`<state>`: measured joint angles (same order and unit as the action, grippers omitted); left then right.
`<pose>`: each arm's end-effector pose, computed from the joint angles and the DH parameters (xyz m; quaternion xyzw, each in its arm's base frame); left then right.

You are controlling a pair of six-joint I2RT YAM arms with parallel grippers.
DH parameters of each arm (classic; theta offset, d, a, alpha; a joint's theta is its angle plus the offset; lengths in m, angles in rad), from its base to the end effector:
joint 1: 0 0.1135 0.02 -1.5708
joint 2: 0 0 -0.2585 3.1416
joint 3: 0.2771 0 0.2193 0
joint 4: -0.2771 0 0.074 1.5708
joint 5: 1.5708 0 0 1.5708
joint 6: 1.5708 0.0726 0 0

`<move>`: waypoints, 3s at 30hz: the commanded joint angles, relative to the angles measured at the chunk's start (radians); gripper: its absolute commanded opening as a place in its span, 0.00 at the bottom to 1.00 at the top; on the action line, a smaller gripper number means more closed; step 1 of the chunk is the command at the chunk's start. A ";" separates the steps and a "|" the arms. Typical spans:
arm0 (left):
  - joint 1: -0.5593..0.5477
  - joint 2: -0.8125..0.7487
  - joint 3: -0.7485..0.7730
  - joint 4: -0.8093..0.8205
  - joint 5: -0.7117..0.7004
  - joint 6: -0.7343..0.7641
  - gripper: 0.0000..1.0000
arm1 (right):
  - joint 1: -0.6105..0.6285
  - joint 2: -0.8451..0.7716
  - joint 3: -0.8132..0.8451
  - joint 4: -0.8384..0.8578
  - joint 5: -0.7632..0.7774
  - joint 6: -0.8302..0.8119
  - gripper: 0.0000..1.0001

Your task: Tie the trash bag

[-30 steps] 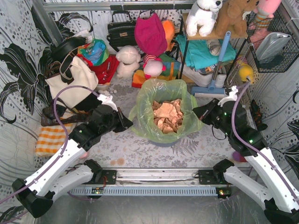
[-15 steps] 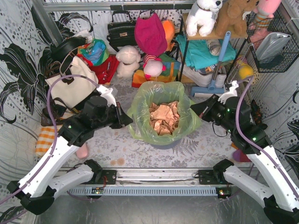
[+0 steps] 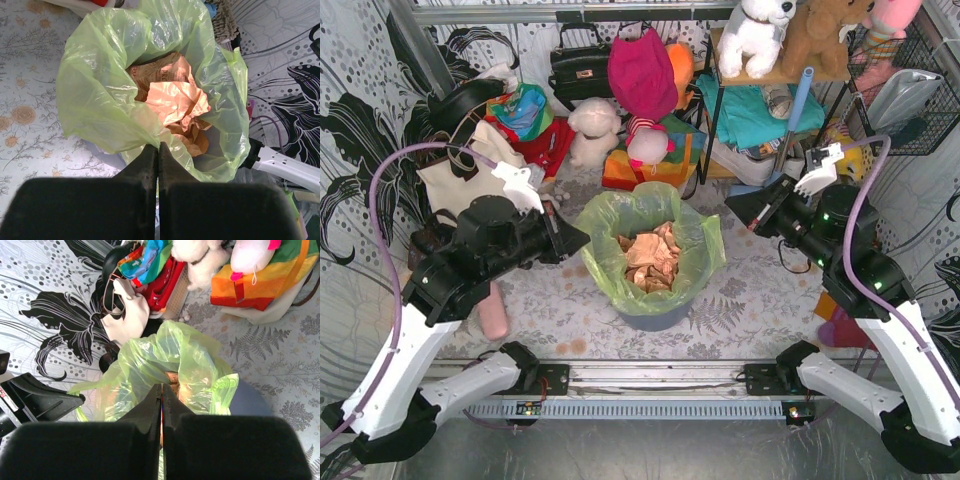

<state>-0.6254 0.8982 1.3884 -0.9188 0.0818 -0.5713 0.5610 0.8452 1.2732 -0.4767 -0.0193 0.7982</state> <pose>0.1181 -0.0926 0.4071 0.0448 0.8397 -0.3327 0.4269 0.1363 0.0873 0.4419 0.0791 0.7198 0.4389 0.5320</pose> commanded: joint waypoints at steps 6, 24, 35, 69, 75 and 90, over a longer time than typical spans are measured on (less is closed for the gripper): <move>0.004 -0.008 -0.161 0.084 -0.013 -0.019 0.00 | 0.004 -0.041 -0.110 -0.076 0.013 -0.022 0.04; 0.004 -0.024 -0.214 0.097 0.005 -0.032 0.00 | 0.004 -0.108 -0.295 -0.148 -0.196 -0.011 0.50; 0.004 -0.014 -0.209 0.073 -0.017 -0.016 0.00 | 0.004 -0.162 -0.354 -0.204 -0.070 0.014 0.00; 0.006 0.018 -0.112 0.335 0.435 -0.043 0.00 | 0.004 0.021 -0.189 0.369 -0.443 0.046 0.00; 0.006 0.079 -0.107 0.385 0.434 -0.054 0.00 | 0.004 0.096 -0.259 0.532 -0.497 0.132 0.00; 0.009 0.102 0.031 0.141 -0.132 -0.018 0.00 | 0.004 0.257 -0.172 0.527 -0.292 0.101 0.00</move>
<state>-0.6254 1.0222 1.4014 -0.7136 0.1844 -0.6086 0.5617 1.0492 1.0317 0.0383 -0.4179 0.9337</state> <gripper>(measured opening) 0.009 0.003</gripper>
